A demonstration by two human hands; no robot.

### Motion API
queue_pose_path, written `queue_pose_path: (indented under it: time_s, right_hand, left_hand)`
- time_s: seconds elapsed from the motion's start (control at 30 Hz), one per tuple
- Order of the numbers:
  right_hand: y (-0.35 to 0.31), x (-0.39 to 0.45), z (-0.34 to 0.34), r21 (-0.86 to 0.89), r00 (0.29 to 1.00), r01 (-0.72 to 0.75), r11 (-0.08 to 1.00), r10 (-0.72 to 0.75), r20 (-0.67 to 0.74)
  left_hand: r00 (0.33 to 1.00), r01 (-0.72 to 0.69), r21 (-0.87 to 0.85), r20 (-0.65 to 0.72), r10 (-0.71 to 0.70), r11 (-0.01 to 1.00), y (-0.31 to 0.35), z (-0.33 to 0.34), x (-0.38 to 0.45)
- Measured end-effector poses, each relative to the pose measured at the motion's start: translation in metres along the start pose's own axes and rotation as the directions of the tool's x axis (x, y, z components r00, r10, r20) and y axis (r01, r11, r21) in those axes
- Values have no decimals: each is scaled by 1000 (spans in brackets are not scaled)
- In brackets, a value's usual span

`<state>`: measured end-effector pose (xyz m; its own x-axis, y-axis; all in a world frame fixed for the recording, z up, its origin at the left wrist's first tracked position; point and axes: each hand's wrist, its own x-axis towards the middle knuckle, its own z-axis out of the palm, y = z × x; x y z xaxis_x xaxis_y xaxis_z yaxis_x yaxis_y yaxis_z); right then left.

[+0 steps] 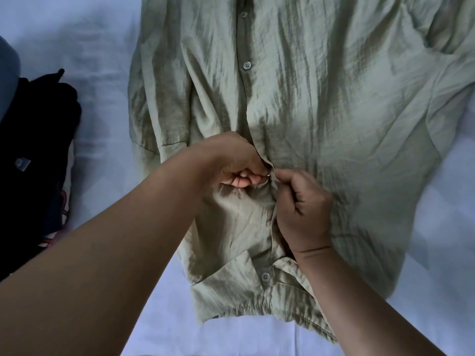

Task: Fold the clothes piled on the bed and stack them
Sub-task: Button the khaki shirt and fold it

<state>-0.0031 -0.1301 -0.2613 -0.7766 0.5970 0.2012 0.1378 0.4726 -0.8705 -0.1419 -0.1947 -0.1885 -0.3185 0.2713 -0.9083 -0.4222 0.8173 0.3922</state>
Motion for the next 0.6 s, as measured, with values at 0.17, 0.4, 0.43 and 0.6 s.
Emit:
queue_pose_path:
  time_s: [0.17,0.4,0.43,0.6]
  right_hand:
    - [-1,2,-3,60,999,-33,998,31,31]
    - [2,6,-6,89,988,-111,990,101,116]
    - [3,5,-5,60,988,-107,992,99,122]
    - [3,-2,2,-120,997,42,992,-34,64]
  left_hand:
    - [999,22,17,30,-23,1000,2,-1,1]
    - [1000,-5,59,21,3,998,1,-2,0]
    - [1000,-16,64,17,15,998,0,-2,0]
    - [998,-69,65,-10,69,996,-4,-1,-1]
